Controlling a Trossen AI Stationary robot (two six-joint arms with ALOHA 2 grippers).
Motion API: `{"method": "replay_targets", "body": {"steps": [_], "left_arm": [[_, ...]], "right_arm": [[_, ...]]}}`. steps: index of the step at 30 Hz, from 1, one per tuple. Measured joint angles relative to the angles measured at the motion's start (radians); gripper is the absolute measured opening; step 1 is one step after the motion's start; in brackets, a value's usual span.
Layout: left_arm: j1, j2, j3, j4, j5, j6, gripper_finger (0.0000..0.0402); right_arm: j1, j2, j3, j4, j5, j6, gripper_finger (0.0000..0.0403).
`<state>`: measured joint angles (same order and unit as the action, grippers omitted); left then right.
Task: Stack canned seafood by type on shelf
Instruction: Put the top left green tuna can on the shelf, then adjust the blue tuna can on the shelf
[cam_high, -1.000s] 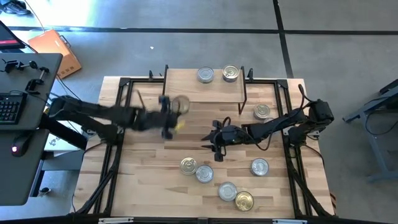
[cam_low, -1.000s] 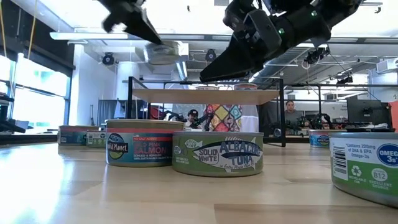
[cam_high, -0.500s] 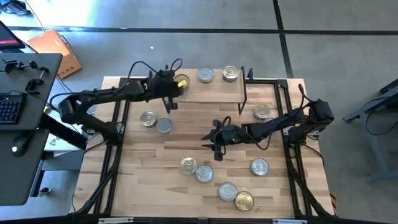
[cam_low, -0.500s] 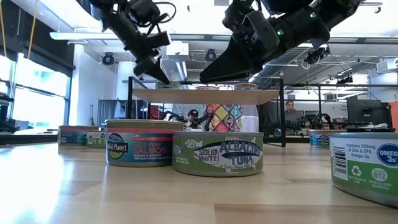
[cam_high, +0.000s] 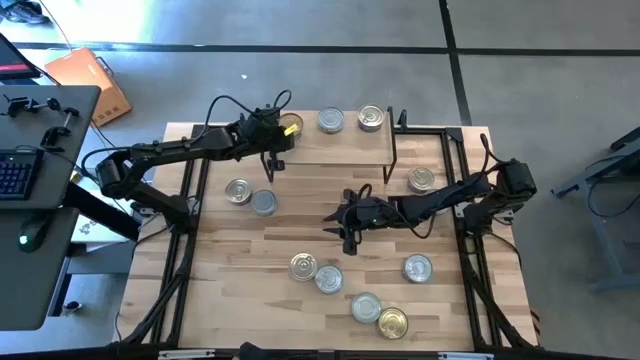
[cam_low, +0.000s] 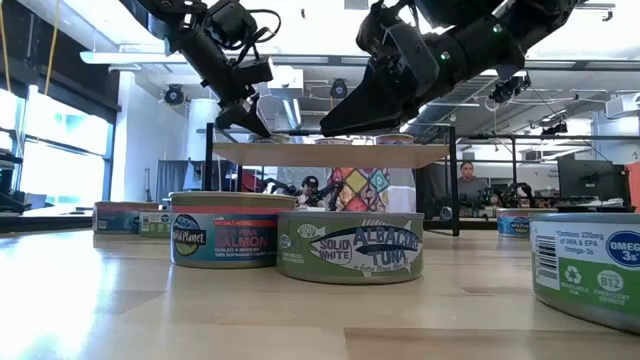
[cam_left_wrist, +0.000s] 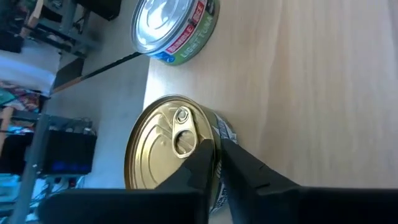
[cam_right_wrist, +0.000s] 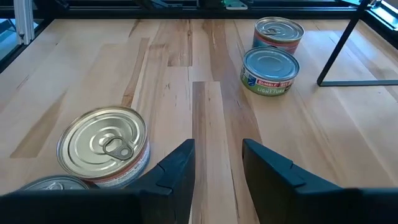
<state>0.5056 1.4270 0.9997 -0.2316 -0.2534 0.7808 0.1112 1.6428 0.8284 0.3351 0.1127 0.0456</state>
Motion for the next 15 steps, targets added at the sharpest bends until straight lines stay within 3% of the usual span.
{"method": "replay_targets", "body": {"steps": [8, 15], "left_arm": [[0.000, -0.004, 0.000, 0.020, -0.036, 0.017, 0.0113], [-0.007, -0.060, 0.000, 0.034, -0.074, -0.049, 0.0148]], "right_arm": [[0.000, 0.000, 0.000, 0.000, 0.000, 0.010, 0.0124], [-0.001, 0.000, 0.001, -0.001, 0.000, 0.041, 0.0124]]}}
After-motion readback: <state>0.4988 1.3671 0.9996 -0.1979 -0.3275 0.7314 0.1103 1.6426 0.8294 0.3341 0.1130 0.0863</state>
